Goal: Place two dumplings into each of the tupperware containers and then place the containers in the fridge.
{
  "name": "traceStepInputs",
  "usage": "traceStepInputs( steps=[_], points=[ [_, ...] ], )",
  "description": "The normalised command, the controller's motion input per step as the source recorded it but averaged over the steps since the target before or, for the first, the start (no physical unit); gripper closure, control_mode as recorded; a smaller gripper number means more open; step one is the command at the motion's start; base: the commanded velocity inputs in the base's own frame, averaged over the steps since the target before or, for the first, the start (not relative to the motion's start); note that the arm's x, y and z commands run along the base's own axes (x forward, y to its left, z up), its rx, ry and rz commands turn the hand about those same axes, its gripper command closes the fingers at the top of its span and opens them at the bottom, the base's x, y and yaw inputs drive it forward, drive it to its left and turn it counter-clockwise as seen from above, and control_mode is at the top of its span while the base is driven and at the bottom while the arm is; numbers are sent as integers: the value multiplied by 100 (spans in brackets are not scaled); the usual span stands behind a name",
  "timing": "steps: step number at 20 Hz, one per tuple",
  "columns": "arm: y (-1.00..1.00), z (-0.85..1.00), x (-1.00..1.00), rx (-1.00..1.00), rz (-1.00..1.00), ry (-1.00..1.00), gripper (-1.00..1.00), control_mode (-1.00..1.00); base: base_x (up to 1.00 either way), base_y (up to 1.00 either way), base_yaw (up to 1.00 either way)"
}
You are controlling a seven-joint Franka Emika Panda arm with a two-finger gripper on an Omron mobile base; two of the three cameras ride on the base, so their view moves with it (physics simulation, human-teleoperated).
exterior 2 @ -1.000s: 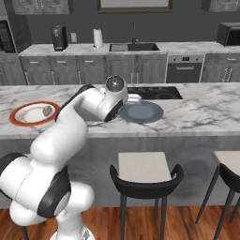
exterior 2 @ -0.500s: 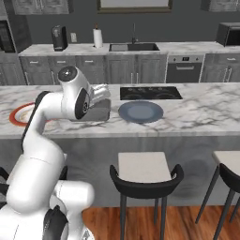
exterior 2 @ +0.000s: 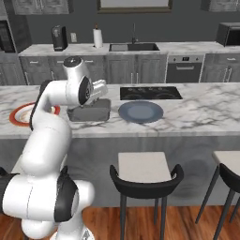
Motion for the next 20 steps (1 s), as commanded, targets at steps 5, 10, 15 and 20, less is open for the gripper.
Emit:
traceStepInputs(
  steps=[5,10,15,20],
  points=[
    [26,-61,67,0,0,7,100,-100,0,0,0],
    [0,-17,86,0,0,12,100,-100,0,0,0],
    [2,0,72,0,0,17,100,-100,0,0,0],
    [21,-46,48,-10,0,20,100,-100,0,0,0]
  ],
)
